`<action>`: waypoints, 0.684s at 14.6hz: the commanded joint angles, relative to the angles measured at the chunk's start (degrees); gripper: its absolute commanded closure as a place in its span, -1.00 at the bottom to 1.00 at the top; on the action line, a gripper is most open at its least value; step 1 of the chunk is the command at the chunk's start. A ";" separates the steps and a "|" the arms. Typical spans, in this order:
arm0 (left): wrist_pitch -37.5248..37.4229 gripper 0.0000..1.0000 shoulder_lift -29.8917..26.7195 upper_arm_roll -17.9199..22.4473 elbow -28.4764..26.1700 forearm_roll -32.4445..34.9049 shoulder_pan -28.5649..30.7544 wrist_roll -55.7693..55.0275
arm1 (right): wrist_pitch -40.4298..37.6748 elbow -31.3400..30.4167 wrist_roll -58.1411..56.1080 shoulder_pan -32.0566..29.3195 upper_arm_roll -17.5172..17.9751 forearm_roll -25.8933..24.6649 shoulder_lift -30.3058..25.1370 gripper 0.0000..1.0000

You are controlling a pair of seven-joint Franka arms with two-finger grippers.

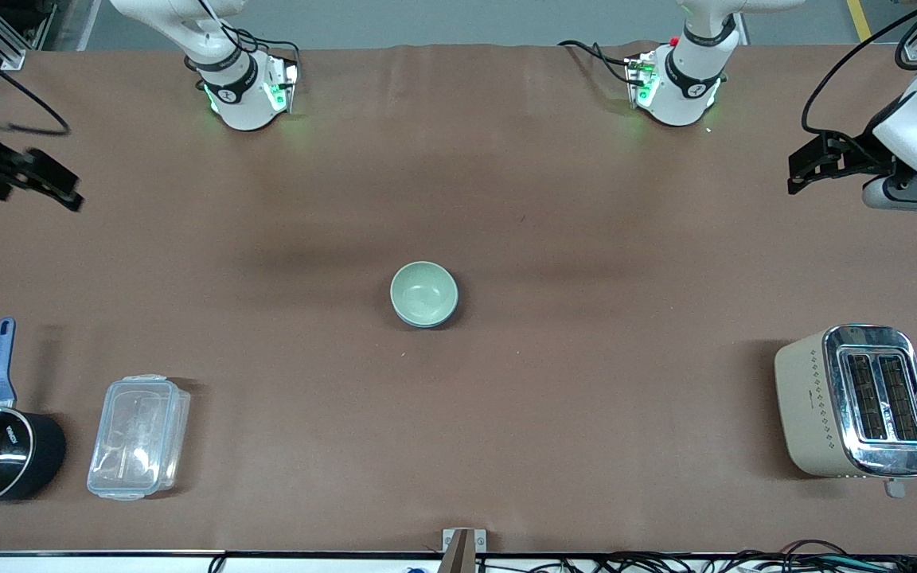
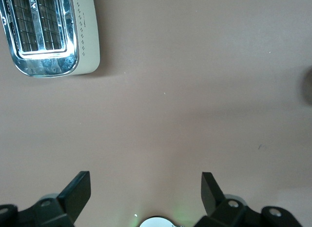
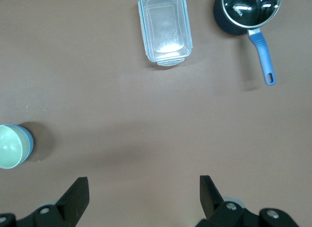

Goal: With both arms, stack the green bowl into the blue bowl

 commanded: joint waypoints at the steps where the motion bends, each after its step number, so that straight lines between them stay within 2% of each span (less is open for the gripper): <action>1: 0.17 -1.00 -0.44 -0.08 0.46 -0.69 0.73 1.13 | -1.16 1.79 -1.75 -0.13 0.18 0.82 1.15 -1.00; 7: 0.09 -1.00 -0.26 0.01 1.51 0.01 0.73 0.87 | -0.55 1.79 -1.92 0.05 0.27 1.09 1.51 -1.00; 9: 0.09 -1.00 -0.26 0.09 1.51 0.02 0.81 0.95 | -0.54 1.70 -2.71 -0.56 0.09 4.50 1.51 -1.00; 10: 0.00 -1.00 -0.26 0.18 1.51 0.02 0.81 0.95 | -0.54 1.70 -2.71 -0.65 0.00 4.52 1.59 -1.00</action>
